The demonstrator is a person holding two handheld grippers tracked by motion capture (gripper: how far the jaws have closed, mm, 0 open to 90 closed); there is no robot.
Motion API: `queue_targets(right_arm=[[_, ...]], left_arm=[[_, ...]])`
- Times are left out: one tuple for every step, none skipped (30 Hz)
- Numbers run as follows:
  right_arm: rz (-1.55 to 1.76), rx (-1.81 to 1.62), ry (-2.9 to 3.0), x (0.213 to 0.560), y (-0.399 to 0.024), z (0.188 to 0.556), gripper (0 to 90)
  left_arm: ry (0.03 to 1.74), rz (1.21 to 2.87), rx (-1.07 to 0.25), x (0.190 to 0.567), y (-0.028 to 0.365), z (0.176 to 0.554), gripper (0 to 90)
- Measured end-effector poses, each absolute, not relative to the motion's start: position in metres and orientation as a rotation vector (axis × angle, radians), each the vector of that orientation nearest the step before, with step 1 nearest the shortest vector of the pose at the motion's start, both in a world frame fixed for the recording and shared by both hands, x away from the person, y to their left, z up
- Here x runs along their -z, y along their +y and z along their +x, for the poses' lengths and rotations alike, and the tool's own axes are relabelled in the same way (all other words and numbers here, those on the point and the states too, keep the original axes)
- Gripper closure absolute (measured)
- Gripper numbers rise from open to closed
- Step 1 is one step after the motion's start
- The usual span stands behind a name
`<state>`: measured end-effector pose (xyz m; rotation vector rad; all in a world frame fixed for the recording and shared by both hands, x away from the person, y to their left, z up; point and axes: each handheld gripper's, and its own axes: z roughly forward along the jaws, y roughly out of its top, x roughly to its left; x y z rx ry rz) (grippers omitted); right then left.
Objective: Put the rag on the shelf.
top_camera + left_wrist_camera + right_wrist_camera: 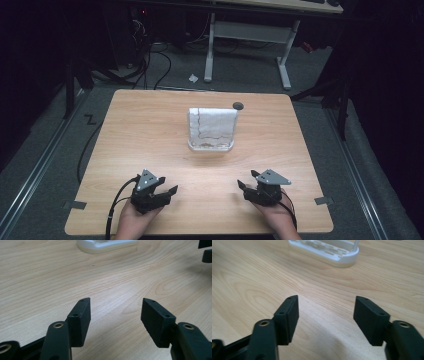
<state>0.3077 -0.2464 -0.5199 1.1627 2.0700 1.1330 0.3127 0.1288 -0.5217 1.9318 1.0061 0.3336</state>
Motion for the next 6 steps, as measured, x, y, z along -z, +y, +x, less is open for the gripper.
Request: queue_targets(right_arm=[[1.165, -1.154, 2.047, 0.5178, -0.248, 0.3065, 30.2], [1.159, -1.171, 2.028, 0.5175, -0.25, 0.3066, 28.2], [1.166, -1.185, 2.029, 0.5189, -0.2517, 0.3077, 28.6], [1.192, -1.196, 2.046, 0.5215, -0.2531, 0.3102, 28.6], [1.2, -1.189, 2.061, 0.5233, -0.2537, 0.3119, 28.8], [1.208, -1.165, 2.087, 0.5252, -0.254, 0.314, 28.9]], left_arm=[[1.001, 1.941, -0.325, 0.5228, 0.1275, 0.3131, 41.4], [0.986, 1.954, -0.331, 0.5241, 0.127, 0.3141, 41.4], [0.982, 1.967, -0.344, 0.5262, 0.1269, 0.3155, 41.4], [0.984, 1.971, -0.343, 0.5276, 0.1275, 0.3167, 41.6], [0.988, 1.968, -0.327, 0.5292, 0.129, 0.3184, 42.1], [0.994, 1.958, -0.303, 0.5304, 0.1306, 0.3202, 42.8]])
